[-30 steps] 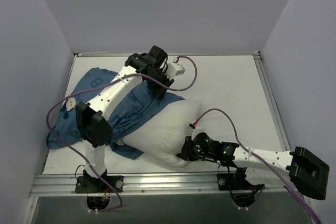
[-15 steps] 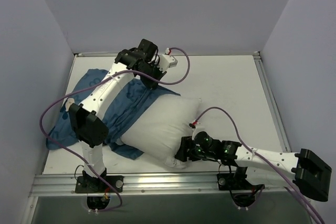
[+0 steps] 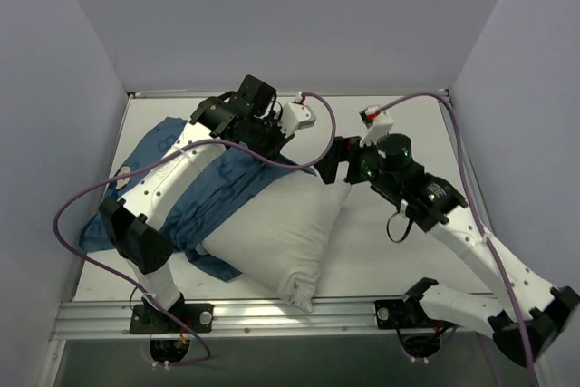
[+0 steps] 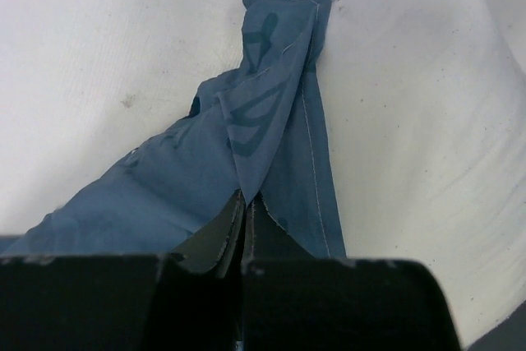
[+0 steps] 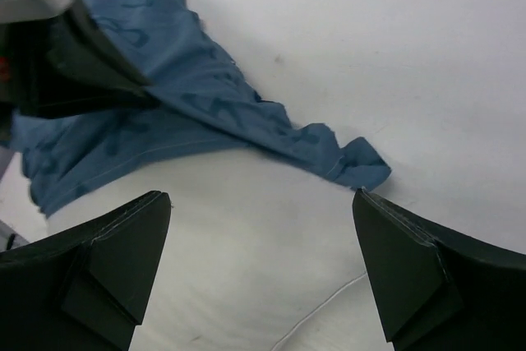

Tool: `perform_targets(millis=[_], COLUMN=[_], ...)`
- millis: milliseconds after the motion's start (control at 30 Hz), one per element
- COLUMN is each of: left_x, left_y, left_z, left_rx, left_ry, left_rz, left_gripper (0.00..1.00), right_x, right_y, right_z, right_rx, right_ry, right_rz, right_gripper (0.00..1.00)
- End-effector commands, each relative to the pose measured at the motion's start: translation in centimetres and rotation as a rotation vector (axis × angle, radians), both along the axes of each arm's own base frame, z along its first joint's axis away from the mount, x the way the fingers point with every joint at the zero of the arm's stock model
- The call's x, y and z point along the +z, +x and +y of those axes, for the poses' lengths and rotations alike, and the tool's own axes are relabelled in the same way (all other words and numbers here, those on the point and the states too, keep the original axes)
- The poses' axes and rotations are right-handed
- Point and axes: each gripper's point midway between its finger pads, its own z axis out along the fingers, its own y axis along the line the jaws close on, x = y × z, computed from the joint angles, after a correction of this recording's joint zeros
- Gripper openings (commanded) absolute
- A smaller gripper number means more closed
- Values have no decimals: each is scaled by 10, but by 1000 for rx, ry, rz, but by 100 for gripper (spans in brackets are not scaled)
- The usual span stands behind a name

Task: Remove the pillowcase from the pillow

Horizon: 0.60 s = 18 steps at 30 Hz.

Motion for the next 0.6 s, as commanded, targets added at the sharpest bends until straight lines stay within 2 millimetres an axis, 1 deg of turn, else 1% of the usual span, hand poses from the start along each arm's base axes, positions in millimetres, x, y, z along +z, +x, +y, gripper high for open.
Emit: perform_targets(millis=[0, 33, 67, 100, 133, 167, 200, 233, 267, 300, 400, 433, 467, 500, 533, 567], left_x=[32, 33, 34, 34, 35, 33, 32, 32, 31, 31, 28, 29, 27, 27, 28, 28], left_y=[6, 9, 10, 11, 12, 13, 15, 17, 18, 19, 24, 25, 26, 26, 28, 29], left_z=[-5, -4, -3, -2, -2, -1, -1, 0, 0, 0, 2, 2, 2, 1, 1, 0], left_rx=[20, 37, 46, 54, 59, 63, 72, 78, 82, 85, 105, 107, 110, 113, 115, 118], left_ry=[-93, -94, -96, -98, -98, -94, -94, -93, -90, -90, -80, -83, -81, -85, -88, -89], left_rz=[-84, -90, -95, -96, -97, -99, -99, -100, -100, -101, -102, -106, -101, -99, -102, -99], left_gripper=[2, 2, 2, 2, 2, 2, 2, 2, 2, 2, 2, 2, 2, 2, 2, 2], right_x=[-37, -40, -41, -42, -42, -44, -43, -47, -53, -68, -85, -101, -107, -117, -135, -152], right_y=[25, 24, 28, 33, 32, 29, 27, 21, 19, 14, 5, -2, -2, -3, -7, -11], right_z=[15, 23, 26, 33, 40, 52, 59, 66, 68, 70, 74, 72, 76, 75, 74, 78], right_rx=[188, 240, 257, 287, 320, 376, 405, 435, 438, 445, 457, 450, 447, 435, 427, 431], right_ry=[-120, -121, -124, -119, -104, -65, -30, -18, -21, -26, -16, -21, -20, -29, -49, -77], right_rz=[33, 29, 18, -3, -9, -16, -14, -3, 7, 31, 50, 84, 80, 95, 128, 160], right_gripper=[99, 98, 98, 98, 98, 98, 100, 100, 100, 100, 100, 100, 100, 100, 100, 100])
